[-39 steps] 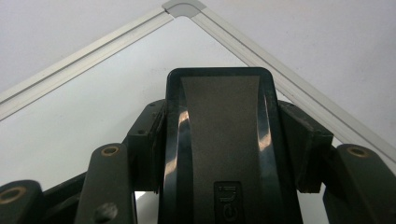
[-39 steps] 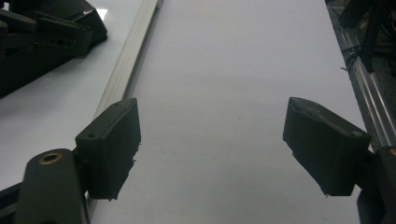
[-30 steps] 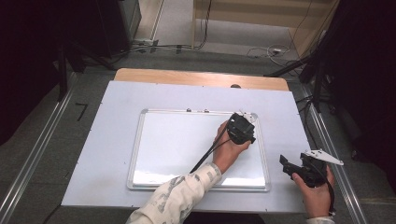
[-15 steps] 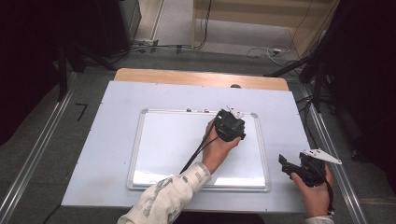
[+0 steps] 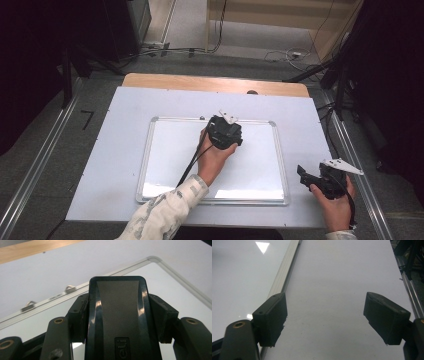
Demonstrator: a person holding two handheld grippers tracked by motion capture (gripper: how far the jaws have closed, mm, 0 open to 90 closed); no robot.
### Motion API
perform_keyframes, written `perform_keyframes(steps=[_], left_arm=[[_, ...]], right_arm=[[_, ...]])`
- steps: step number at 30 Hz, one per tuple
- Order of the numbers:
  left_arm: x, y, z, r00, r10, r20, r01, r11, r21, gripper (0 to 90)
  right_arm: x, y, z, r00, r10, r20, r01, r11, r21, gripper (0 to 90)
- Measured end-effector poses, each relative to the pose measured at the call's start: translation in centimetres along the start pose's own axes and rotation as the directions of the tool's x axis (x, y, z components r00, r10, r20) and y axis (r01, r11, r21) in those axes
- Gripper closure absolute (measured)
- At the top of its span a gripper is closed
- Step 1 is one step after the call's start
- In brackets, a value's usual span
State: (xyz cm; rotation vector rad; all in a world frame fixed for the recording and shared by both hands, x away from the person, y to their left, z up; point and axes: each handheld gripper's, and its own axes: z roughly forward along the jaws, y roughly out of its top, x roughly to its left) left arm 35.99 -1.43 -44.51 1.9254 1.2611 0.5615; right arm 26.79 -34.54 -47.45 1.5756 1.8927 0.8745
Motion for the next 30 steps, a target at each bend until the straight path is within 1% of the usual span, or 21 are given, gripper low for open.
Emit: perform_keyframes(steps=[3, 8, 11, 13, 15, 20, 23, 27, 29, 30], left_arm=[[1.4, -0.3, -0.5, 0.9994, -0.026, -0.023, 0.026, 0.9996, -0.005, 41.0], [4.0, -0.9, -1.3, 0.9961, -0.064, -0.061, 0.064, 0.9979, -0.007, 41.0], [5.2, -1.4, -1.6, 0.9924, -0.082, -0.091, 0.082, 0.9966, -0.009, 41.0], [5.8, -1.6, -1.8, 0.9901, -0.098, -0.101, 0.098, 0.9952, -0.008, 40.9], [6.4, -1.8, -1.9, 0.9883, -0.103, -0.113, 0.103, 0.9947, -0.007, 40.9], [8.2, -2.3, -2.0, 0.9783, -0.14, -0.153, 0.14, 0.9901, -0.01, 40.9], [9.4, -2.6, -2.0, 0.9692, -0.16, -0.187, 0.161, 0.9869, -0.013, 40.9], [10.7, -2.9, -2.2, 0.9579, -0.184, -0.22, 0.186, 0.9825, -0.013, 40.9], [11.2, -3.1, -2.2, 0.9513, -0.197, -0.237, 0.199, 0.9798, -0.015, 40.9], [11.7, -3.3, -2.2, 0.9471, -0.205, -0.247, 0.208, 0.978, -0.013, 40.9]], right_arm=[[0.1, 0.0, 0.1, 1.0, 0.001, 0.003, -0.001, 1.0, 0.0, 17.9], [0.1, 0.0, 0.2, 1.0, 0.002, 0.007, -0.002, 1.0, 0.006, 17.9], [0.1, 0.0, 0.3, 1.0, -0.001, 0.007, 0.001, 1.0, 0.006, 17.9], [0.2, 0.0, 0.3, 1.0, -0.002, 0.007, 0.002, 1.0, 0.007, 17.9], [0.3, 0.0, 0.3, 1.0, 0.003, 0.007, -0.003, 1.0, 0.011, 17.9], [0.3, 0.0, 0.3, 1.0, 0.001, 0.006, -0.001, 1.0, 0.01, 17.9], [0.2, 0.0, 0.3, 1.0, 0.003, 0.007, -0.003, 1.0, 0.011, 17.9], [0.2, 0.0, 0.4, 1.0, 0.0, 0.007, 0.0, 1.0, 0.011, 17.9], [0.3, 0.0, 0.4, 1.0, -0.001, 0.003, 0.001, 1.0, 0.01, 17.9], [0.3, 0.0, 0.4, 1.0, 0.001, 0.003, -0.001, 1.0, 0.01, 17.9]])
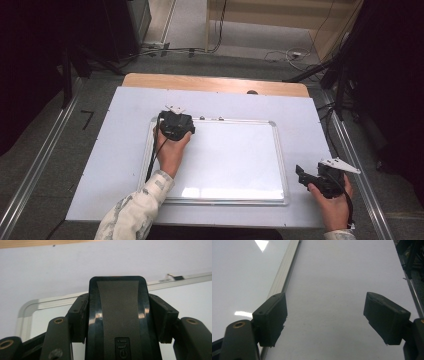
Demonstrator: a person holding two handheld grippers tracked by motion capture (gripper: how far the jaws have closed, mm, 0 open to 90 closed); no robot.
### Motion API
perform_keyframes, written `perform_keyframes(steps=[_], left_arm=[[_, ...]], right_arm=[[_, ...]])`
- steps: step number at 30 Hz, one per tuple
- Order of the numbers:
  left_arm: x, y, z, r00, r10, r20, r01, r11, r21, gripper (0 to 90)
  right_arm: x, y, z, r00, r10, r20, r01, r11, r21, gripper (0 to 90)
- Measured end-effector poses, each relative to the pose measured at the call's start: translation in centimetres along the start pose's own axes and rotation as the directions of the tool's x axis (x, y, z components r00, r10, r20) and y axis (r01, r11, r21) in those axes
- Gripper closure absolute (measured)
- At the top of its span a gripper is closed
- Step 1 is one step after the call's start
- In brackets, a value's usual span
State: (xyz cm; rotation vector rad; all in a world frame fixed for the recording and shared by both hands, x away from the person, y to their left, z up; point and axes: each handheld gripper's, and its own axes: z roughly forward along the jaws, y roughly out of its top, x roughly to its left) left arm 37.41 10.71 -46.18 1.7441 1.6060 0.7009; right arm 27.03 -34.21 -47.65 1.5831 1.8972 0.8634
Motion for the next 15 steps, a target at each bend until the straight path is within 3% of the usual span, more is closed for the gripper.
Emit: perform_keyframes(steps=[8, 15], left_arm=[[3.3, -0.7, 1.1, 0.9936, -0.075, -0.085, 0.077, 0.9969, 0.019, 40.9], [3.7, -1.0, 1.5, 0.9891, -0.083, -0.121, 0.087, 0.9959, 0.026, 40.8]], right_arm=[[0.0, 0.0, -0.1, 1.0, 0.002, 0.003, -0.002, 1.0, 0.0, 17.9], [0.0, 0.0, 0.0, 1.0, 0.002, 0.003, -0.002, 1.0, 0.001, 17.9]])
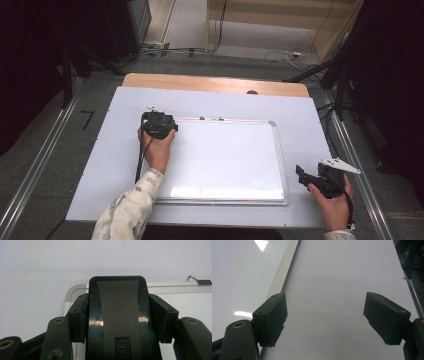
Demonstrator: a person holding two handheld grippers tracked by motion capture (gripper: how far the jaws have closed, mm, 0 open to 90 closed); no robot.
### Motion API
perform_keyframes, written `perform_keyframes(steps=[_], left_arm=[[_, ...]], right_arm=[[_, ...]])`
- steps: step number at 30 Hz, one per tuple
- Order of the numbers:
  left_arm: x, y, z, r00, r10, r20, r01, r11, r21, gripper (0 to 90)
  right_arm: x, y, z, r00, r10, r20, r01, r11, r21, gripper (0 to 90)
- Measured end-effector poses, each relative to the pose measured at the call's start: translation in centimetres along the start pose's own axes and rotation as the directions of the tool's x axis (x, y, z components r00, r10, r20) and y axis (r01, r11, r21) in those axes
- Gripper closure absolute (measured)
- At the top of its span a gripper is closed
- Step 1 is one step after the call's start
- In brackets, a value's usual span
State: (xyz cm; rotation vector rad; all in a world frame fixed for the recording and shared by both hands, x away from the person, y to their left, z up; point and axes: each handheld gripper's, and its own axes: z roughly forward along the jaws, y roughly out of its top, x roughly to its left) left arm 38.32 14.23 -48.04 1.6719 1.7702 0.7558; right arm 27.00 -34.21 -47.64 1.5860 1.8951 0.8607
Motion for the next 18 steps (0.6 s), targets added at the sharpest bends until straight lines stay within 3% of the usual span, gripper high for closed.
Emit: perform_keyframes(steps=[5, 10, 18], left_arm=[[0.06, -0.24, 0.51, 0.9996, 0.002, -0.028, -0.001, 0.9999, 0.016, 40.8], [0.26, -0.58, 0.99, 0.9996, -0.007, -0.026, 0.008, 0.9997, 0.024, 40.7], [0.6, -0.59, 0.92, 0.9997, -0.021, 0.009, 0.021, 0.9995, 0.023, 38.6]], right_arm=[[-0.11, 0.0, -0.04, 1.0, -0.006, 0.001, 0.006, 1.0, -0.004, 17.9], [-0.11, -0.02, -0.03, 1.0, -0.002, -0.001, 0.002, 1.0, -0.002, 17.9], [-0.09, -0.03, -0.08, 1.0, -0.004, 0.001, 0.004, 1.0, -0.003, 17.9]])
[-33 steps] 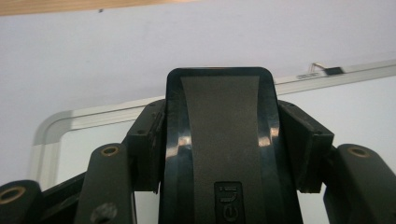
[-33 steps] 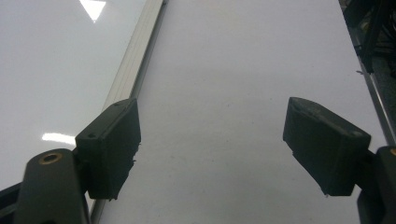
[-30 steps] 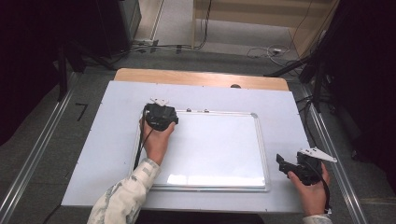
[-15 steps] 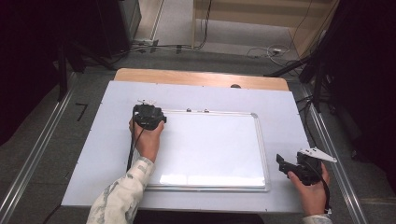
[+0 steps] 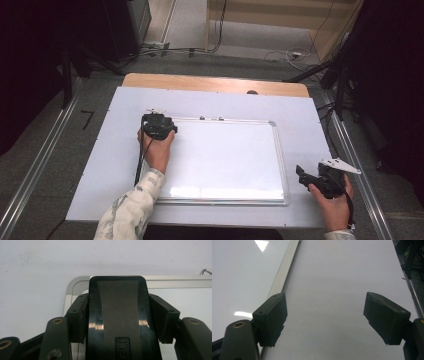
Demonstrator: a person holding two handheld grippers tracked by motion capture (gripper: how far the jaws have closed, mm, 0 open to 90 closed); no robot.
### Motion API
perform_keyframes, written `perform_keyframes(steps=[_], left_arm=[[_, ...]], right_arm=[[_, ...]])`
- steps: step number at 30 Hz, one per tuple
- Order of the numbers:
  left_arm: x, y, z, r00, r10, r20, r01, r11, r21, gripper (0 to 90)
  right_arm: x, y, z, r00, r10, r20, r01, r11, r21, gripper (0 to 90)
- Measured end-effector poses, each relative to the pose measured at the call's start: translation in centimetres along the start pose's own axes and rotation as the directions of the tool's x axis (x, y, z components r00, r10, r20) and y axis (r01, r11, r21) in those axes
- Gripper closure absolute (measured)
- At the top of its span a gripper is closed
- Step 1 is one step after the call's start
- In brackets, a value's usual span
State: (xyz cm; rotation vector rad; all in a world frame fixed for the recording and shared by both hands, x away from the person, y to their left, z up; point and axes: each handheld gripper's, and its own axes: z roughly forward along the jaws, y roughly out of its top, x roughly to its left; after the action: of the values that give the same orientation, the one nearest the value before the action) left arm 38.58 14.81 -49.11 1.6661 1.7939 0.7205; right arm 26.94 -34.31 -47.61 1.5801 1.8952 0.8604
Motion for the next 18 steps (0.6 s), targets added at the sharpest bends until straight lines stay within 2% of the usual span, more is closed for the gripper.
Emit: perform_keyframes(steps=[4, 10, 16, 18], left_arm=[[0.2, 0.1, -0.5, 0.9998, -0.002, 0.019, 0.003, 0.9999, -0.014, 37.2], [0.5, 0.3, -2.2, 0.9974, -0.002, 0.072, 0.006, 0.9987, -0.052, 33.8], [0.9, 0.1, -4.5, 0.9891, 0.009, 0.147, 0.007, 0.9947, -0.103, 29.3], [1.1, -0.1, -5.3, 0.9874, 0.024, 0.156, -0.005, 0.9929, -0.119, 28.0]], right_arm=[[0.0, 0.0, 0.0, 1.0, 0.002, 0.002, -0.002, 1.0, 0.001, 17.9], [0.1, 0.0, 0.0, 1.0, -0.001, 0.001, 0.001, 1.0, 0.001, 17.9], [0.1, 0.0, 0.0, 1.0, -0.001, 0.003, 0.001, 1.0, 0.002, 17.9], [0.1, 0.0, 0.0, 1.0, -0.001, 0.002, 0.001, 1.0, 0.001, 17.9]])
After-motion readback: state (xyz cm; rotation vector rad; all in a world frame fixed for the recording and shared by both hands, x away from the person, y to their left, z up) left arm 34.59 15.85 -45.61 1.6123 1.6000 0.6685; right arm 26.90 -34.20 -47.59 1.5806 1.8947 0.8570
